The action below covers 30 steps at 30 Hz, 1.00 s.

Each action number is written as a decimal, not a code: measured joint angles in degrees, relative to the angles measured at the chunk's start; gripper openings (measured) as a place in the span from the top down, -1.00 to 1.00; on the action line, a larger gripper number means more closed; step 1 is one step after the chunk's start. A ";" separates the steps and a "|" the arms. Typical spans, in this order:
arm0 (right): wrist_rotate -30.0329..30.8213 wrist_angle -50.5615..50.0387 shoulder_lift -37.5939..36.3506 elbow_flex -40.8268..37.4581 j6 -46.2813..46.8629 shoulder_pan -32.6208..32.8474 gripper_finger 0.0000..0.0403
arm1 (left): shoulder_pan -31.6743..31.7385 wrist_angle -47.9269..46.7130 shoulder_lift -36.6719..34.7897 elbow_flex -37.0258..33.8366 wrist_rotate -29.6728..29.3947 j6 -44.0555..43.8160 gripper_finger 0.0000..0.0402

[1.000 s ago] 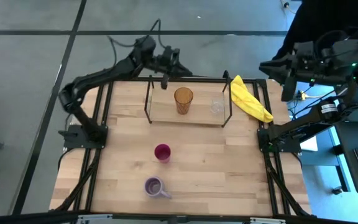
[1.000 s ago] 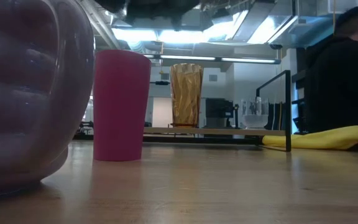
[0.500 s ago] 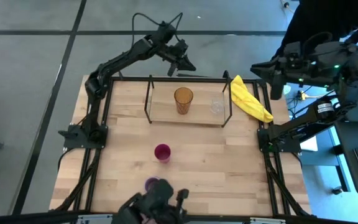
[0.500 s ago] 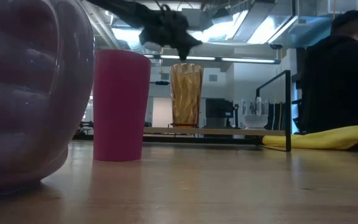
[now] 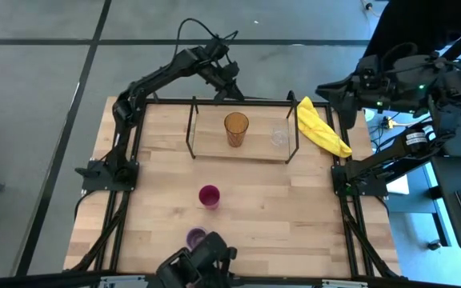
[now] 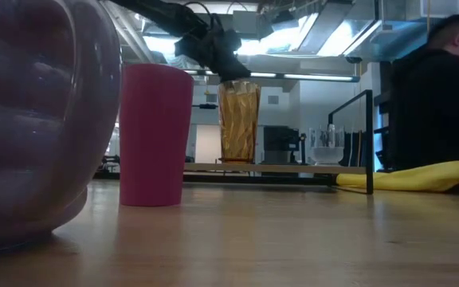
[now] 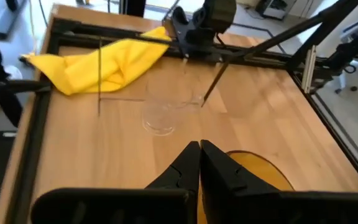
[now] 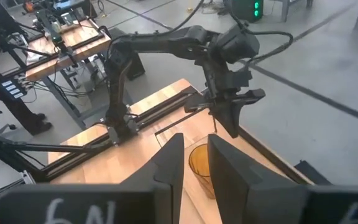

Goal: Stack small to large cups/mugs on shelf
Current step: Put the brown cup on the shelf

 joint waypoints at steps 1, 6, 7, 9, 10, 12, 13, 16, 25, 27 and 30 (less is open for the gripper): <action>-0.40 -0.32 0.17 0.00 0.26 0.00 0.63 | -0.35 -0.26 0.12 -0.08 -0.06 0.02 0.97; -1.22 -1.48 0.39 0.00 0.43 0.00 0.63 | -2.69 -0.17 0.07 -0.09 -2.27 0.11 0.97; -1.72 -1.56 0.44 0.00 0.42 0.00 0.63 | -3.13 -0.31 0.09 -0.09 -2.55 0.11 0.97; -2.42 -1.59 0.52 0.00 0.42 0.00 0.63 | -3.82 -0.77 0.07 -0.09 -2.59 0.11 0.97; -2.49 -1.59 0.55 0.00 0.38 0.00 0.63 | -4.02 -0.95 0.07 -0.09 -3.06 0.11 0.97; -2.57 -1.78 0.55 0.00 0.23 0.00 0.63 | -4.46 -1.13 0.07 -0.11 -5.82 0.13 0.97; -2.59 -2.04 0.55 0.00 0.23 0.00 0.63 | -4.67 -1.09 0.07 -0.11 -7.73 0.41 0.97; -2.58 -3.06 0.55 0.00 0.28 0.00 0.63 | -5.17 -1.04 0.07 -0.11 -13.43 1.54 0.97; -5.54 -4.59 0.55 0.00 0.15 0.02 0.63 | -4.35 -11.00 -0.49 -0.24 -24.79 9.39 0.91; -5.58 -4.59 0.55 0.00 -0.12 0.02 0.63 | -4.40 -12.10 -1.34 -0.24 -26.37 10.33 0.84; -5.58 -4.59 0.55 0.00 -1.28 0.02 0.63 | -4.41 -12.17 -3.24 -0.24 -26.81 10.41 0.70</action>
